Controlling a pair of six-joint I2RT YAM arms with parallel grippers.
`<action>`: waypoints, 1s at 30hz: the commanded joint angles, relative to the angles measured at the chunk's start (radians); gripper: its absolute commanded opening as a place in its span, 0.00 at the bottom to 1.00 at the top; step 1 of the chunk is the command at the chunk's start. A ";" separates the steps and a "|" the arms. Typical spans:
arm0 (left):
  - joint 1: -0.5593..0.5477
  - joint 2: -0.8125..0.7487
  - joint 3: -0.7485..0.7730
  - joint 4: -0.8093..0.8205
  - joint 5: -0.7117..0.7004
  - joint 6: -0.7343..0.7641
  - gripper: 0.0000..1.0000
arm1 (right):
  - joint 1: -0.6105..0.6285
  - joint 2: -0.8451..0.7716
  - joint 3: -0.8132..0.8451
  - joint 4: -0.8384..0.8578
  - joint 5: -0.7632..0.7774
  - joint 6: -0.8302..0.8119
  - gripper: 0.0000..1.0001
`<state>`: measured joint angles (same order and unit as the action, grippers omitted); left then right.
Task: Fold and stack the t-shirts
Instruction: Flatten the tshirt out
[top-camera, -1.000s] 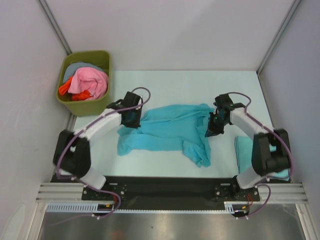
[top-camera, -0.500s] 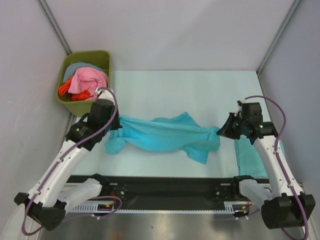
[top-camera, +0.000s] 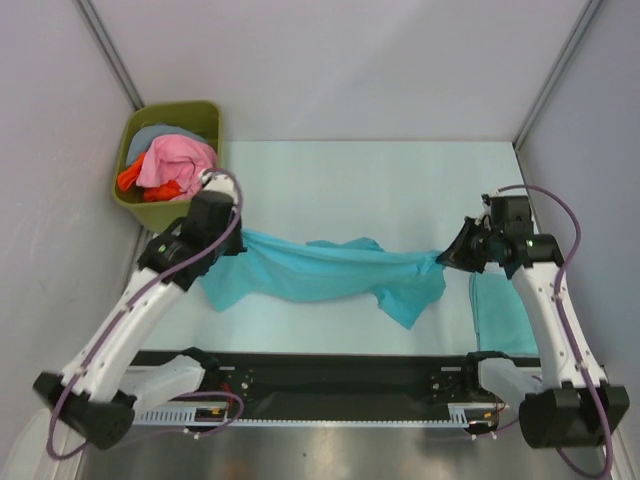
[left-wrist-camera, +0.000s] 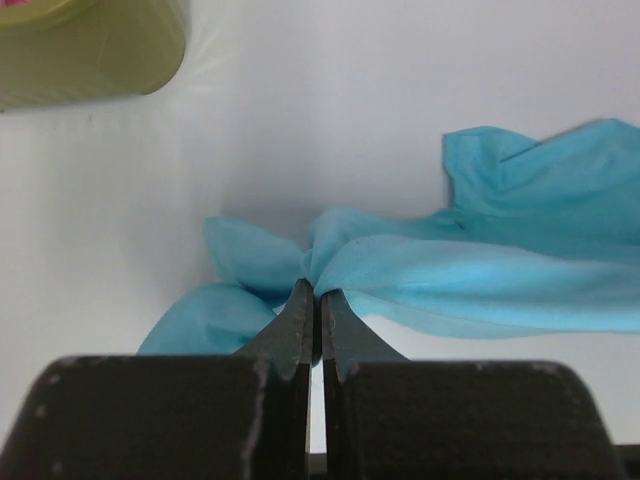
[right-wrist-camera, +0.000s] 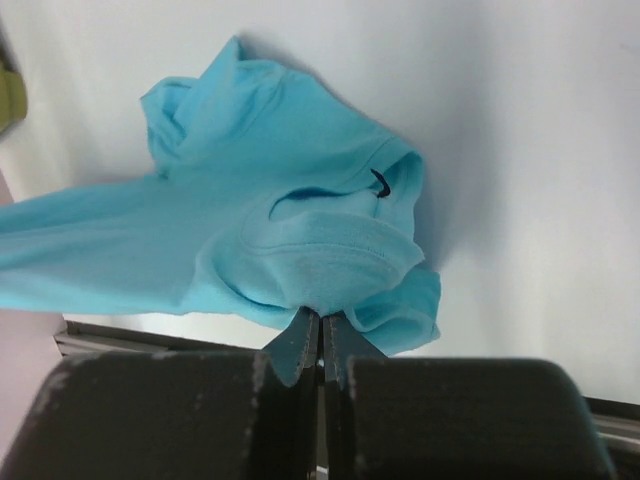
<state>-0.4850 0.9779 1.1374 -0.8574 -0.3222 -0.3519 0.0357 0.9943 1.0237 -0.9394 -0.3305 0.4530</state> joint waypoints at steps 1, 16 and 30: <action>0.005 0.181 0.073 0.080 -0.050 0.102 0.00 | -0.028 0.174 0.078 0.036 -0.011 0.003 0.00; 0.031 1.020 0.921 -0.126 -0.262 0.188 0.83 | -0.111 0.865 0.592 -0.042 0.213 -0.215 0.43; 0.094 0.297 -0.136 0.022 -0.014 -0.025 0.42 | 0.190 0.207 -0.121 0.042 0.110 -0.065 0.34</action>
<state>-0.4534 1.3045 1.1446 -0.9012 -0.4213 -0.3153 0.1963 1.2922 0.9928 -0.9218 -0.1795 0.3222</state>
